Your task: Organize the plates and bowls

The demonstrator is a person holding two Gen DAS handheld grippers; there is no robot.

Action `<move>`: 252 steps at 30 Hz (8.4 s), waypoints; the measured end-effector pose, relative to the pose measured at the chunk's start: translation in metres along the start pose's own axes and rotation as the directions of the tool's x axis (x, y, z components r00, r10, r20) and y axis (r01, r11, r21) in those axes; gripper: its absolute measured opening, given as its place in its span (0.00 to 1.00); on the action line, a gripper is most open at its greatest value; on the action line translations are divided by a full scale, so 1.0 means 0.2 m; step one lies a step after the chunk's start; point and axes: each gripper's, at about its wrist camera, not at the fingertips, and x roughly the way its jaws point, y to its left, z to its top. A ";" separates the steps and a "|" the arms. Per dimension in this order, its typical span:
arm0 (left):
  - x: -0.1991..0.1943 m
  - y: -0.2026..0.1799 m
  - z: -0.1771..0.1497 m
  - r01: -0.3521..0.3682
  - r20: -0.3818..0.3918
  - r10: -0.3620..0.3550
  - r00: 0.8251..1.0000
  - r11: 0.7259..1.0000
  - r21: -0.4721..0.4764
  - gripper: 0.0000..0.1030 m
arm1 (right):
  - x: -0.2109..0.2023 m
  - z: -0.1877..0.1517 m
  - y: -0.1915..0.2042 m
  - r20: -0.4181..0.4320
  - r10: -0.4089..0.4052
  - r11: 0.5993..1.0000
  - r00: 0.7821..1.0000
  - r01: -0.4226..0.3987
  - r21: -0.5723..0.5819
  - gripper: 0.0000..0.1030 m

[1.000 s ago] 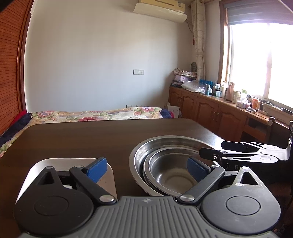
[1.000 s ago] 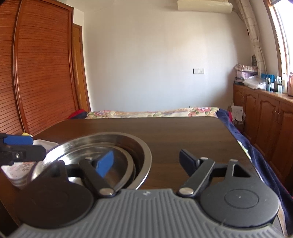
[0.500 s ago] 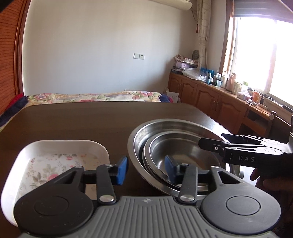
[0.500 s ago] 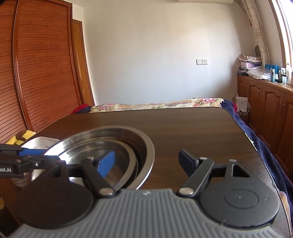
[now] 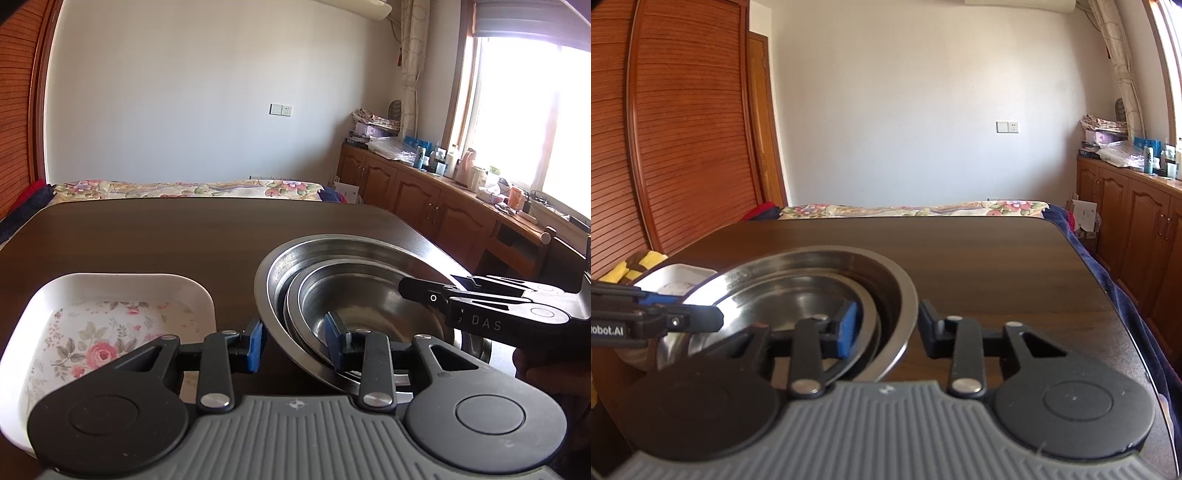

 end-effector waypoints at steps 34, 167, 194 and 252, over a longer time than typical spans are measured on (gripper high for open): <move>-0.16 0.07 0.06 0.014 0.050 -0.014 0.999 1.000 0.000 0.35 | -0.09 0.08 0.05 0.059 0.022 1.000 0.998 -0.023 0.017 0.31; -0.58 0.15 0.26 -0.196 0.236 0.178 0.955 0.979 0.053 1.00 | -0.31 0.22 0.35 0.165 -0.090 0.996 0.982 0.091 0.000 1.00; -0.59 0.16 0.06 -0.246 0.212 0.235 0.949 0.969 0.026 1.00 | -0.35 0.08 0.39 0.201 -0.167 0.986 0.965 0.166 0.025 1.00; -0.54 0.18 -0.11 -0.286 0.177 0.276 0.945 0.958 0.031 1.00 | -0.32 -0.06 0.37 0.176 -0.209 0.978 0.962 0.205 0.044 1.00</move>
